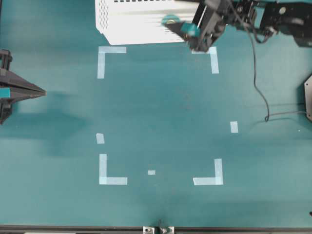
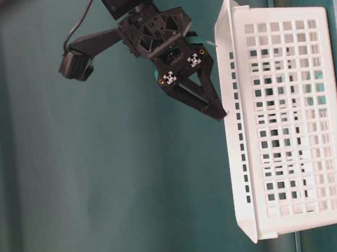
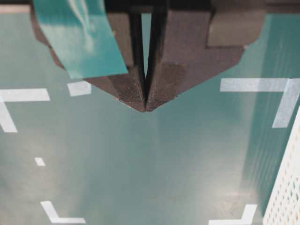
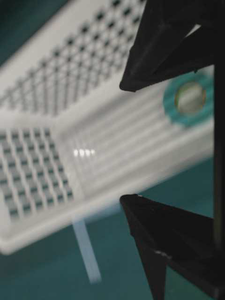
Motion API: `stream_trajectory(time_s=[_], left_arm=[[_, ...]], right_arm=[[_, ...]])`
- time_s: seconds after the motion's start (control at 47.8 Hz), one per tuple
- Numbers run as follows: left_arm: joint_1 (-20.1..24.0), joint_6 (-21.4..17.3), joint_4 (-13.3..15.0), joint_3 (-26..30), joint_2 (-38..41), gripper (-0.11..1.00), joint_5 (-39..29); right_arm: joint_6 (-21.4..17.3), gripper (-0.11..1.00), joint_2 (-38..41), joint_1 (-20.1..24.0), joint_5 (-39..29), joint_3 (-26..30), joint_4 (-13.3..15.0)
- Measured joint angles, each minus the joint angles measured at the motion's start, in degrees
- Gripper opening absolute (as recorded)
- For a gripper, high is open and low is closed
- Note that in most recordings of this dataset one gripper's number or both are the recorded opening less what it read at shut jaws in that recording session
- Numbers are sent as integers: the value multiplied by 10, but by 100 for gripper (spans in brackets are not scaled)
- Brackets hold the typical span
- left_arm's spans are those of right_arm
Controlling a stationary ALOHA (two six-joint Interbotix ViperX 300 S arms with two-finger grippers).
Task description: Put the tape in the middle into the white basket.
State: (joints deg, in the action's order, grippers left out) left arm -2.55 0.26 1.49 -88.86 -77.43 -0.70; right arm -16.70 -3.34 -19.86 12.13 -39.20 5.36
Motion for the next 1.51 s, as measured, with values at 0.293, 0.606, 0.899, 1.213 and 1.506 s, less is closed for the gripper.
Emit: stream_trajectory(time_s=[0.293,0.606,0.899,1.213,1.506], left_arm=[[0,0,-1,0,0,-11,0],[0,0,0,0,1,-11,-1],[0,0,0,0,0,-11,0],[0,0,0,0,0,-11,0],[0,0,0,0,0,-11,0]], right_arm=[[0,100,-11,88,0,-4,0],[0,100,-11,168,23,-12,2],[1,100,-14,196,42,-30,3],[1,100,-45,195,57,-56,3],[1,100,-63,195,63,-82,4]])
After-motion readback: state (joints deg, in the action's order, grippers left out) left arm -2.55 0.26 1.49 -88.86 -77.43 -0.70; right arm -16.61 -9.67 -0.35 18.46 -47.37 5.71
